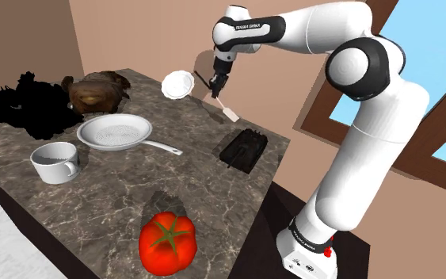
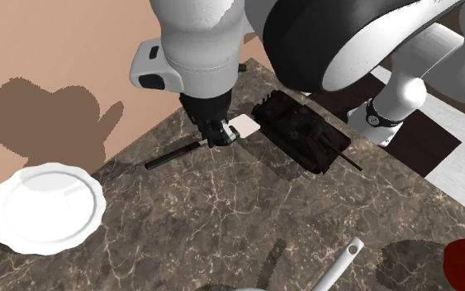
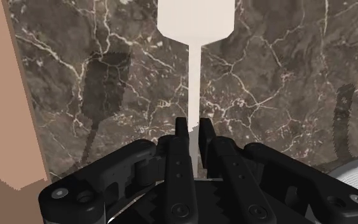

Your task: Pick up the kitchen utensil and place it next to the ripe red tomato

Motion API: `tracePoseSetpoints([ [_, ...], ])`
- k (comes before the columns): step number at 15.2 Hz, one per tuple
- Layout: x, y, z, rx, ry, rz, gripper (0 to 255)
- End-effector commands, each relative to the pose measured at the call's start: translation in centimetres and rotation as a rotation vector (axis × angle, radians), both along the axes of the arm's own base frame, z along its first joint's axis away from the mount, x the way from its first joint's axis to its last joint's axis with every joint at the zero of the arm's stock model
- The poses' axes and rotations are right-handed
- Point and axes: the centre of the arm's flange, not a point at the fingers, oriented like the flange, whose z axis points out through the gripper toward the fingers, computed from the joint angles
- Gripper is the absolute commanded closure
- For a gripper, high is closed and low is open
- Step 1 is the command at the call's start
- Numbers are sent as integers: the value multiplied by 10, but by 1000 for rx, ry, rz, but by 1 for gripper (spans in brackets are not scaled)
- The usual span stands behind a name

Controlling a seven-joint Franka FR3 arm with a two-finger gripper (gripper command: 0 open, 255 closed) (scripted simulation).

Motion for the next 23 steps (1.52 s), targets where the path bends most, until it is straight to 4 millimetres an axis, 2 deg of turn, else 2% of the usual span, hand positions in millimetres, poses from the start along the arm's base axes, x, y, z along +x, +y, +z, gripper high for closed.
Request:
tracePoseSetpoints([
  [1, 1, 0, 10, 0, 0, 0, 255],
  [3, 1, 0, 16, 0, 0, 0, 255],
  [23, -86, 250, 16, 0, 0, 0, 255],
])
